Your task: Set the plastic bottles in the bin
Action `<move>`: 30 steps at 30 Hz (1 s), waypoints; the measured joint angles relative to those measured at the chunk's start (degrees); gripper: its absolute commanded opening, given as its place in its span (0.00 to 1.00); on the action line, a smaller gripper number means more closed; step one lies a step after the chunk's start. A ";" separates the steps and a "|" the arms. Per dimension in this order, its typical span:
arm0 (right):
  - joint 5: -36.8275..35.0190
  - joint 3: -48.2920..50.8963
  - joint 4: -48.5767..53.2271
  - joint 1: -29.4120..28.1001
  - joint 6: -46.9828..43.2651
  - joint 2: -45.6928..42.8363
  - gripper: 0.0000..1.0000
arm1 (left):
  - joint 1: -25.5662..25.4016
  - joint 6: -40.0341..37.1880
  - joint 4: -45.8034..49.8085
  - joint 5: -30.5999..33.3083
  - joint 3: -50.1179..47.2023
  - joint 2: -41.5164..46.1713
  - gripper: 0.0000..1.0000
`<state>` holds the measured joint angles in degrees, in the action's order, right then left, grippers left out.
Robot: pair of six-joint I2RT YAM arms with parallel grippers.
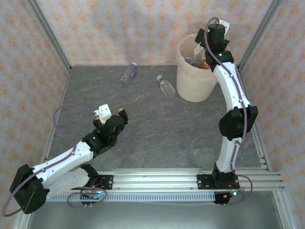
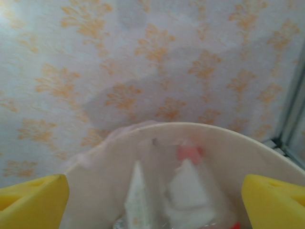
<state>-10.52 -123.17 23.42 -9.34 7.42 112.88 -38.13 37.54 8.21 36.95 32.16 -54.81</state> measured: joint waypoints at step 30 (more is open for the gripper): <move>30.56 -17.88 18.67 3.13 -4.04 10.34 0.91 | 2.10 -0.02 0.59 -2.49 0.70 -6.80 1.00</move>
<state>20.03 -141.05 42.09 -6.22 3.38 123.22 -36.03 37.52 8.80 34.46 32.86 -61.60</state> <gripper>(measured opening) 0.905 0.995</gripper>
